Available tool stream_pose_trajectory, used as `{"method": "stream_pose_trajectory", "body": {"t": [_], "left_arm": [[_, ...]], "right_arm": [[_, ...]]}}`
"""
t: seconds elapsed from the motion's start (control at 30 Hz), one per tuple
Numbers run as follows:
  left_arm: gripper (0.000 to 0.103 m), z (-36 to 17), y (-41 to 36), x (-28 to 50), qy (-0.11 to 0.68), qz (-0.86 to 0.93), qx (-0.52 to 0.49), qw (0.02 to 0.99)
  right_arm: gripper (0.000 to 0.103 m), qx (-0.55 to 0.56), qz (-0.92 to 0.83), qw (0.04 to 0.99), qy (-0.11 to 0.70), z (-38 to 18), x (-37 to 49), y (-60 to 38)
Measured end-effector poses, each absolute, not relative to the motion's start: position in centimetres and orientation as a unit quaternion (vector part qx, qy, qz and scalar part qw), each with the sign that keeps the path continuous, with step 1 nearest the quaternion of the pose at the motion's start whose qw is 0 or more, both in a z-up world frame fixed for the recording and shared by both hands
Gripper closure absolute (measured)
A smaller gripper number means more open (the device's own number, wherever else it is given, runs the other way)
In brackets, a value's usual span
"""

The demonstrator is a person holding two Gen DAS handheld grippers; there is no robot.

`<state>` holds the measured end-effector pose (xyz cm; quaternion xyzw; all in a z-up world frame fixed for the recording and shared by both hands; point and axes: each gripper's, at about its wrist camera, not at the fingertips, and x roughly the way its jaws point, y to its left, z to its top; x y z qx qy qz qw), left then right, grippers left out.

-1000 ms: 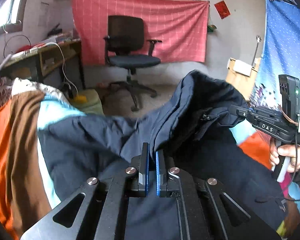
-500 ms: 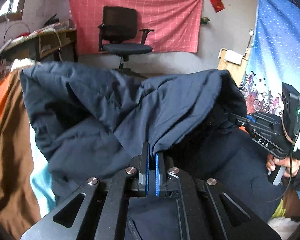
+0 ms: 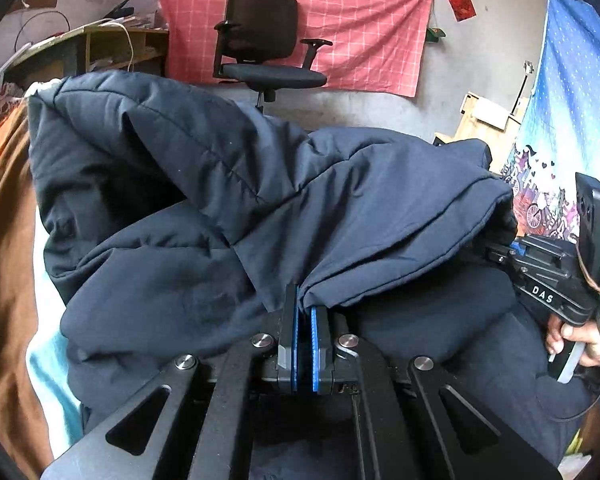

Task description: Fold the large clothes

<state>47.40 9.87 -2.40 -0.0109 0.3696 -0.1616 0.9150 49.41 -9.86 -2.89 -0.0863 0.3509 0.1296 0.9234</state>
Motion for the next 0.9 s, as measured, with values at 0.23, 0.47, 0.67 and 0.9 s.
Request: {"method": "stream_pose_trajectory", "body": {"t": [0.23,0.47,0.67,0.9], "left_arm": [[0.100,-2.5,7.5,45.5,0.336,-0.157,0.101,0.923],[0.099,-3.5,8.1,44.9,0.332,-0.161,0.085,0.926],[0.091,-2.3,8.5,43.6,0.347,-0.153,0.105,0.919],[0.057,2.6,11.0,40.9,0.281,-0.180,0.034,0.942]], "right_arm": [[0.079,-0.088,0.168,0.931,0.312,0.0,46.0,-11.4],[0.049,-0.093,0.180,0.944,0.259,5.0,44.4,-11.7],[0.047,-0.005,0.170,0.945,0.280,6.8,51.6,-11.1],[0.047,-0.027,0.193,0.914,0.357,2.6,56.4,-7.8]]}}
